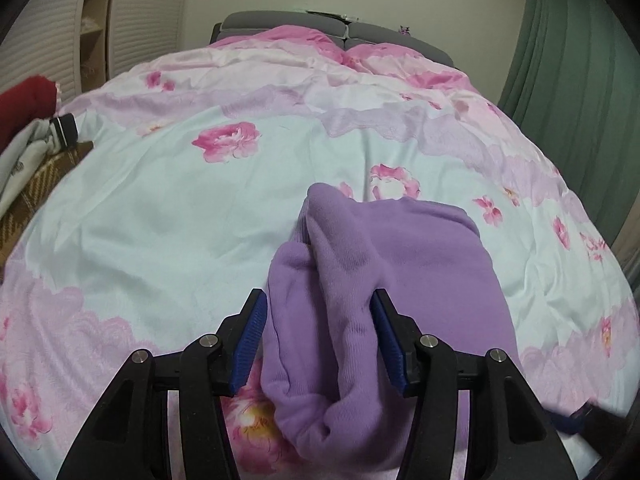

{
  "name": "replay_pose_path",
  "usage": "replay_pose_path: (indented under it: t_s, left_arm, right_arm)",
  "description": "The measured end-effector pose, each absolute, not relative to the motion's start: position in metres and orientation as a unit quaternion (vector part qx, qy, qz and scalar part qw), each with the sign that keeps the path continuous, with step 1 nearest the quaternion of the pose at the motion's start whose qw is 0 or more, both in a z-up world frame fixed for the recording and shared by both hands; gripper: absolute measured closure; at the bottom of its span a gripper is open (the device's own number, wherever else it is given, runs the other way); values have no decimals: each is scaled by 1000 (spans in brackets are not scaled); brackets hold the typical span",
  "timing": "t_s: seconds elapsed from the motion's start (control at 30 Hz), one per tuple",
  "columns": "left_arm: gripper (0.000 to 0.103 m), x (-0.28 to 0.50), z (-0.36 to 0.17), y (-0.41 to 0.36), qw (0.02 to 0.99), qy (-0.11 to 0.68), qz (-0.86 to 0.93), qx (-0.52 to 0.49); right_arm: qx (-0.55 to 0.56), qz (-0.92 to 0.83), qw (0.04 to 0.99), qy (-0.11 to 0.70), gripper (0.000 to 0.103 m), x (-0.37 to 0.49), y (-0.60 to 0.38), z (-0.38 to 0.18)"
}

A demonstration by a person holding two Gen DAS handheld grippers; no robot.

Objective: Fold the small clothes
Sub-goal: 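Lift the folded bundle with the left tool and fold it over, then grasp the lavender bundle with both tools, pinching it from opposite sides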

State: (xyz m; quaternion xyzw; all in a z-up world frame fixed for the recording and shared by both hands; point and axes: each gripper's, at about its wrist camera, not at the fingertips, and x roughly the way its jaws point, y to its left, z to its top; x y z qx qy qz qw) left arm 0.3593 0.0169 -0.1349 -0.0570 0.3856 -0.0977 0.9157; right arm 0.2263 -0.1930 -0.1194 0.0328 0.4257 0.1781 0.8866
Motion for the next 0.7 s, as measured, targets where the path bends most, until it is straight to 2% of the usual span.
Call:
replay_pose_path:
  t_s: [0.23,0.37,0.5,0.7]
  left_arm:
    - [48,367,-138,20,916,386,-98,-50]
    - [38,370,-147,16,918,383,-93,-30]
    - [39,367,-154,18,919,383,-88,-33]
    - [40,351,-126,23,923,369,-102,-43]
  right_arm:
    - [113,104,896,416,48,256,-218,-129]
    - [122,90,892,426,48,255,-228,-146]
    - [121,100,891,427,48,245,-224,-143]
    - [135,142,894,402,46,225,-236,-118]
